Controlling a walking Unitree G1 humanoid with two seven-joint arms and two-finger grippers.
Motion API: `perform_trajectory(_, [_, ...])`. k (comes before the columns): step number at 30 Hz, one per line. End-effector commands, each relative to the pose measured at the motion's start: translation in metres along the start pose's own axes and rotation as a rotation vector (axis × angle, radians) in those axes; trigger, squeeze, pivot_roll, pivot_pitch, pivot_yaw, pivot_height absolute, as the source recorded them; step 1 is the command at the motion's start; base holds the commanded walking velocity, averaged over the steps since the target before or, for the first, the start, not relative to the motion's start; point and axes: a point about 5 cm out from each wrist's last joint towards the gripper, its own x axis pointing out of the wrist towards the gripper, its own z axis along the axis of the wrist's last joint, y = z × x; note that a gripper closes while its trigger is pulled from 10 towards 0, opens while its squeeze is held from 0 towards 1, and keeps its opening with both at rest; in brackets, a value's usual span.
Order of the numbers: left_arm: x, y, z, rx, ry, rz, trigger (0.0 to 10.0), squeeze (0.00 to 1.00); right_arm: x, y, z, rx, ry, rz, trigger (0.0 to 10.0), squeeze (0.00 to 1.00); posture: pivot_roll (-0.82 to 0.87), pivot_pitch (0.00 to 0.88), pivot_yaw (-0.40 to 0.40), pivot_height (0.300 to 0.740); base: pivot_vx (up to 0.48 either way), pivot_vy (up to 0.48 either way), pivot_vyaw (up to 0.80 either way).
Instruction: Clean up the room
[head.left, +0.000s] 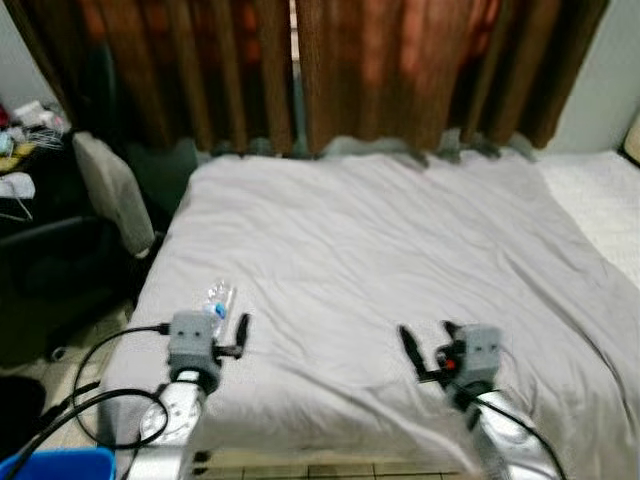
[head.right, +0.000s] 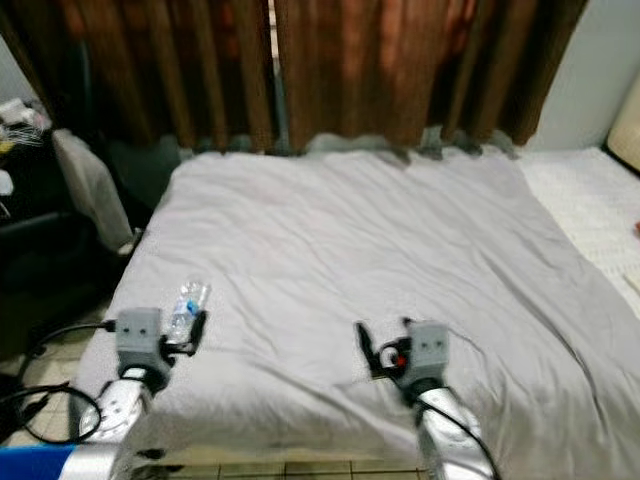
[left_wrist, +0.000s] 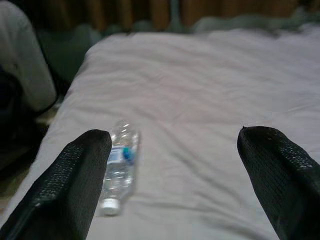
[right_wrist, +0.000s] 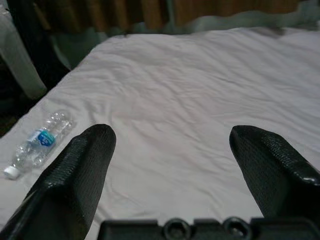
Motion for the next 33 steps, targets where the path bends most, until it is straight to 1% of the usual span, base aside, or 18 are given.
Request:
perform_trajectory(1, [0.0028, -0.0074, 0.0027, 0.044, -0.016, -0.015, 10.0, 0.00, -0.0018, -0.0099, 0.0025, -0.017, -0.001, -0.022, 10.0, 0.00, -0.01, 0.000, 0.008, 0.740, 0.000, 0.000, 0.00])
perform_trajectory(2, [0.0032, -0.0081, 0.0022, 0.072, -0.011, -0.016, 10.0, 0.00, -0.0018, -0.0101, 0.0024, -0.017, -0.001, -0.021, 10.0, 0.00, -0.01, 0.000, 0.008, 0.740, 0.000, 0.000, 0.00])
perform_trajectory(3, [0.0032, -0.0093, 0.0025, 0.069, -0.018, -0.021, 10.0, 0.00, -0.0019, -0.0101, 0.0021, -0.017, 0.000, -0.021, 10.0, 0.00, -0.01, 0.000, 0.006, 0.740, 0.000, 0.000, 0.00])
perform_trajectory(5, [0.0034, -0.0109, 0.0024, 0.037, -0.014, -0.027, 10.0, 0.00, -0.0017, -0.0100, 0.0018, -0.018, 0.002, -0.019, 10.0, 0.00, -0.01, 0.000, 0.005, 0.740, 0.000, 0.000, 0.00])
perform_trajectory(7, [0.0035, -0.0095, 0.0020, 0.004, -0.005, -0.023, 10.0, 0.00, -0.0017, -0.0098, 0.0020, -0.019, 0.002, -0.015, 10.0, 0.00, -0.01, 0.000, 0.003, 0.740, 0.000, 0.480, 0.00])
perform_trajectory(12, [0.0030, -0.0066, 0.0012, -0.005, 0.001, -0.017, 10.0, 0.00, -0.0026, -0.0094, 0.0012, -0.019, 0.006, -0.013, 10.0, 0.00, -0.01, 0.000, 0.002, 0.740, 0.000, 0.480, 0.00])
perform_trajectory(13, [0.0034, -0.0059, 0.0013, -0.002, 0.001, -0.013, 10.0, 0.00, -0.0024, -0.0090, 0.0009, -0.019, 0.007, -0.012, 10.0, 0.00, -0.01, 0.000, 0.002, 0.740, 0.000, 0.480, 0.00])
perform_trajectory(15, [0.0040, -0.0045, 0.0032, 0.040, -0.014, -0.003, 10.0, 0.00, -0.0017, -0.0083, 0.0006, -0.018, 0.009, -0.011, 10.0, 0.00, -0.01, 0.000, 0.002, 0.740, 0.000, 0.480, 0.00])
perform_trajectory(16, [0.0044, -0.0047, 0.0031, 0.046, -0.012, 0.002, 10.0, 0.00, -0.0015, -0.0080, 0.0005, -0.017, 0.009, -0.010, 10.0, 0.00, -0.01, 0.000, 0.003, 0.740, 0.000, 0.000, 0.00])
perform_trajectory(20, [0.0044, -0.0057, 0.0049, 0.062, -0.019, -0.006, 10.0, 0.00, -0.0017, -0.0075, 0.0001, -0.016, 0.009, -0.009, 10.0, 0.00, -0.01, 0.000, 0.006, 0.740, 0.000, 0.000, 0.00])
perform_trajectory(23, [0.0040, -0.0056, 0.0053, 0.055, -0.021, -0.006, 10.0, 0.00, -0.0024, -0.0071, 0.0000, -0.015, 0.009, -0.010, 10.0, 0.00, -0.01, 0.000, 0.007, 0.740, 0.000, 0.000, 0.00])
perform_trajectory(26, [0.0040, -0.0059, 0.0037, 0.059, -0.006, -0.020, 10.0, 0.00, -0.0030, -0.0064, -0.0006, -0.014, 0.010, -0.011, 10.0, 0.00, -0.01, 0.000, 0.011, 0.740, 0.396, 0.270, 0.00])
perform_trajectory(31, [0.0056, -0.0068, 0.0057, 0.068, -0.008, -0.043, 10.0, 0.00, -0.0037, -0.0048, -0.0009, -0.012, 0.009, -0.015, 10.0, 0.00, -0.01, 0.000, 0.016, 0.740, 0.458, 0.000, 0.00])
perform_trajectory(33, [0.0060, -0.0070, 0.0059, 0.063, -0.007, -0.045, 10.0, 0.00, -0.0040, -0.0045, -0.0016, -0.016, 0.013, -0.017, 10.0, 0.00, -0.02, 0.000, 0.019, 0.740, 0.465, 0.000, -0.80])
